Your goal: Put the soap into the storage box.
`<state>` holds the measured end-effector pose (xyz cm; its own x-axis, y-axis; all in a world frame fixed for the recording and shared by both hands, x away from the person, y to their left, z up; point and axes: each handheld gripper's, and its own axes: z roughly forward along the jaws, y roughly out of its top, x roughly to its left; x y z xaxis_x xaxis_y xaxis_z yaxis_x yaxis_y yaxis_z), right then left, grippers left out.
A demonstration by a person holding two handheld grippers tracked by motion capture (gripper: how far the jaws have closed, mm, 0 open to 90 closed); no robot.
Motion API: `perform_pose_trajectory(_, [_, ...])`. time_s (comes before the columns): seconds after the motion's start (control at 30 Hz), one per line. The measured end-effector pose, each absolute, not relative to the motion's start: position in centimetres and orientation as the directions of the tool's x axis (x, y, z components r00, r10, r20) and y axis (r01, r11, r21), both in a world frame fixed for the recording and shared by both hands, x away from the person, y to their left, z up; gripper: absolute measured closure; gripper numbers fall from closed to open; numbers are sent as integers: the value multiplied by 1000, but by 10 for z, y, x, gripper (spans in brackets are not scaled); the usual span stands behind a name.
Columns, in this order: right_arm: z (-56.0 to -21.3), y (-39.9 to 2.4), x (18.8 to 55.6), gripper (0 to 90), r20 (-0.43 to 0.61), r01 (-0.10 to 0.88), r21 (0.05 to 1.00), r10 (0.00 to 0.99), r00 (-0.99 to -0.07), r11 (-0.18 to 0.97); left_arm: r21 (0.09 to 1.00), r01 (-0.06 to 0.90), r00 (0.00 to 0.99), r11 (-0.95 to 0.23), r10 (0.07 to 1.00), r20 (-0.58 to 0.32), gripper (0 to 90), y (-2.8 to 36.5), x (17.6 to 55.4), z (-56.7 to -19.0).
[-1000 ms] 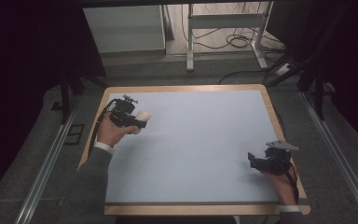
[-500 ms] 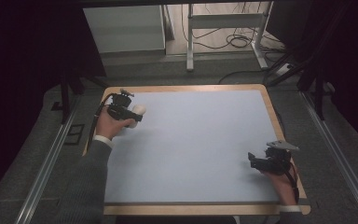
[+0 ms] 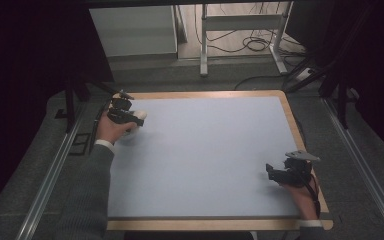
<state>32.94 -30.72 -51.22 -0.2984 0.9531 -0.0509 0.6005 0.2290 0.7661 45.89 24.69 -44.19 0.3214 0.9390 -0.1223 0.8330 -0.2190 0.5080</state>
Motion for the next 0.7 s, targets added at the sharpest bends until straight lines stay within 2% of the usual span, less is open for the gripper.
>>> perform_pose_trajectory(0.23, [-512, -309, 329, 64, -49, 601, 767, 954, -296, 226, 495, 847, 277, -193, 956, -101, 495, 259, 468, -446])
perform_pose_trajectory(0.7, [-513, -310, 330, 64, -40, 606, 765, 955, -294, 219, 470, 875, 202, -120, 971, -129, 495, 279, 484, -465])
